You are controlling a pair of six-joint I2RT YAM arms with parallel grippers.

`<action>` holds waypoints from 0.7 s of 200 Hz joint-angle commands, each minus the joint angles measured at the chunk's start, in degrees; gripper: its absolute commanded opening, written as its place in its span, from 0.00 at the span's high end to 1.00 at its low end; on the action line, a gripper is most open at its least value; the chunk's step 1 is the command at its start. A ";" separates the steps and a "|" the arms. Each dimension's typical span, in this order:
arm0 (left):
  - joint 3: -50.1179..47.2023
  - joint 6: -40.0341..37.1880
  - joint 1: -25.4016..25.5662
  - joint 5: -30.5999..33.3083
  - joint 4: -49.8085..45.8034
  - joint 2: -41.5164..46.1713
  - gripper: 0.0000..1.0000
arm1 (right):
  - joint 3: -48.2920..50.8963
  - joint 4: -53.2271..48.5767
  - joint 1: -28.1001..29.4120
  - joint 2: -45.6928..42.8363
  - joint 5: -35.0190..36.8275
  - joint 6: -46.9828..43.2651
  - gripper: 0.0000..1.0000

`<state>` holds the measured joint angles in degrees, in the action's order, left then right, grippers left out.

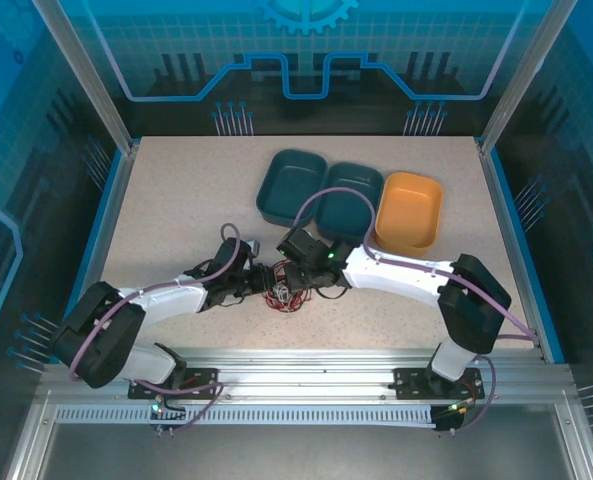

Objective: Untangle the cables

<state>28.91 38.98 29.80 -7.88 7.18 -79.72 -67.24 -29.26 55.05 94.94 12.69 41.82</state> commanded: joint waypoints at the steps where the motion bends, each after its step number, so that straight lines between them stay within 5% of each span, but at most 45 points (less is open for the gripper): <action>1: 1.85 -0.05 0.40 -0.38 2.03 -1.30 0.81 | -0.70 -1.93 -0.65 -3.34 2.82 -0.54 1.00; 140: 5.19 0.22 0.37 -2.23 5.65 -3.38 0.70 | 5.32 -2.83 -2.93 -20.17 8.67 -1.21 1.00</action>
<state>32.03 39.07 29.85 -7.92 11.29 -82.56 -63.09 -32.12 52.71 77.36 19.55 41.52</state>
